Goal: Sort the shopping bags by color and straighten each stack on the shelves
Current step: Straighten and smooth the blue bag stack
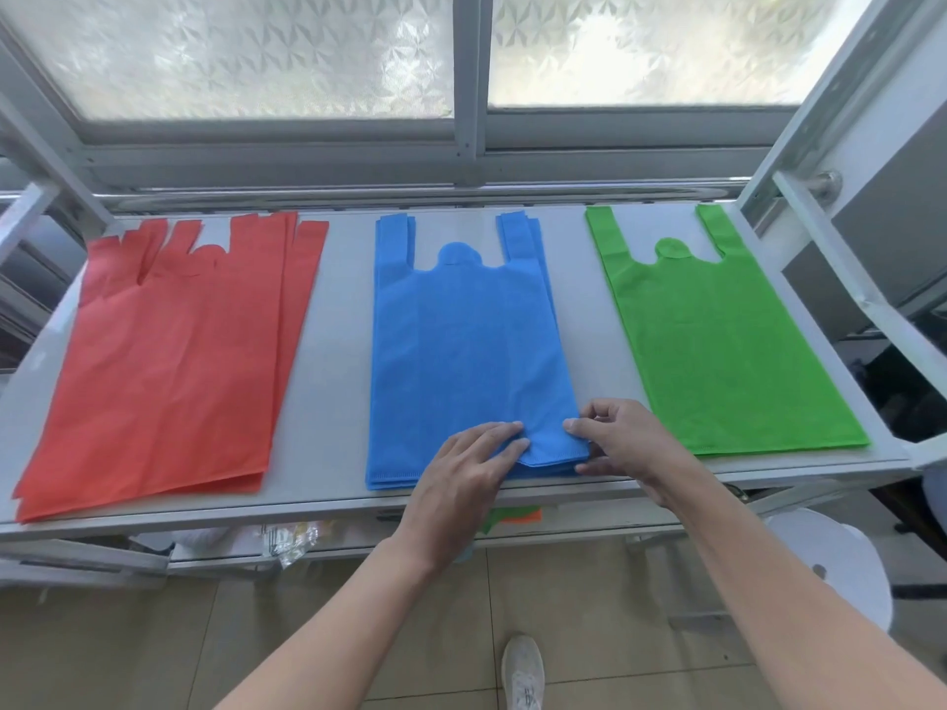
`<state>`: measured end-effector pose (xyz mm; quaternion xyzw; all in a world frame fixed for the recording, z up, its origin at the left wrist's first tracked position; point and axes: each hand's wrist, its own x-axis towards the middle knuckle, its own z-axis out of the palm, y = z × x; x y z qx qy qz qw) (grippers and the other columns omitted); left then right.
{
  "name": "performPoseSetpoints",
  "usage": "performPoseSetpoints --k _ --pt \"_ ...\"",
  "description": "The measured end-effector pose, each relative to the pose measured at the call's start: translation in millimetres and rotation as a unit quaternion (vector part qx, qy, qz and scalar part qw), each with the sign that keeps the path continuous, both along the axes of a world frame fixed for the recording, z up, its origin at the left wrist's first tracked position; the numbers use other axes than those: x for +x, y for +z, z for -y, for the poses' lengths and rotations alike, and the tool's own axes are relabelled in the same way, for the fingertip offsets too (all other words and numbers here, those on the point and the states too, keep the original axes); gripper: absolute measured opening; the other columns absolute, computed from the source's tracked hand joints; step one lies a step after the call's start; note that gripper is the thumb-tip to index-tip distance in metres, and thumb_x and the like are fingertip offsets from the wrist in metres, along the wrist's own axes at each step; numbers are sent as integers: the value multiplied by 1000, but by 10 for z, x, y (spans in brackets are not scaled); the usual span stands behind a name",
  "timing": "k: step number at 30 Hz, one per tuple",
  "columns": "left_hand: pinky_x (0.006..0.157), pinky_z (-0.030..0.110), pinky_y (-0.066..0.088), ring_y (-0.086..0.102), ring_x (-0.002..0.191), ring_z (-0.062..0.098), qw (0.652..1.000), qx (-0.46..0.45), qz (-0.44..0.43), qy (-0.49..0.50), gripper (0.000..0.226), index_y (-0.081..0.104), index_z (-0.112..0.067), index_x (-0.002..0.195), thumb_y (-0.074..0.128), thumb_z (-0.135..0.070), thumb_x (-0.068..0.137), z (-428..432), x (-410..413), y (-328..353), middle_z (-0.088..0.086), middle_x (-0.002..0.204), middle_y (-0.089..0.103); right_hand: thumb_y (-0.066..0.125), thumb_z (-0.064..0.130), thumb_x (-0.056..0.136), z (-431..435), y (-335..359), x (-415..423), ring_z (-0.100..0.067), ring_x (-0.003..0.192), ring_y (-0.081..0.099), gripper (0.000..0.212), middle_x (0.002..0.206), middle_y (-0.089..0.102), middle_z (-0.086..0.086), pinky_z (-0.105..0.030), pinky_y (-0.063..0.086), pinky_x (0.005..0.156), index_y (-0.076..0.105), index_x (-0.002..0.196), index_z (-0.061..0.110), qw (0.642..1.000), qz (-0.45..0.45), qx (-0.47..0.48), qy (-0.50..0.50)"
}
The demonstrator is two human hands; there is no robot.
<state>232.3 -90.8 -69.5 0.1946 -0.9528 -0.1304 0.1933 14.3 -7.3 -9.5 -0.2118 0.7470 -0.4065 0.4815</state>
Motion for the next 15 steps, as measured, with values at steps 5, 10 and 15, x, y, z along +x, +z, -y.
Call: performPoseSetpoints --k 5,10,15 --pt "114 31 40 51 137 21 1000 1 4 -8 44 63 -14 139 67 -6 97 -2 16 -35 2 150 56 73 14 95 -21 -19 3 -6 54 52 27 73 51 -2 -29 59 58 57 73 15 1000 2 0 0" --pt "111 35 45 55 133 20 1000 11 -11 9 32 67 -15 133 58 -25 104 -19 -5 -1 0 145 59 74 17 94 -14 -28 21 -6 54 54 22 74 53 -3 -32 60 61 60 78 13 1000 -4 5 -11" --pt "101 32 45 55 120 16 998 33 12 54 46 63 -21 127 60 -55 95 -96 -124 122 -6 129 60 77 15 89 10 0 72 -17 74 65 40 103 62 -8 -29 60 60 51 119 13 998 -4 12 -66"
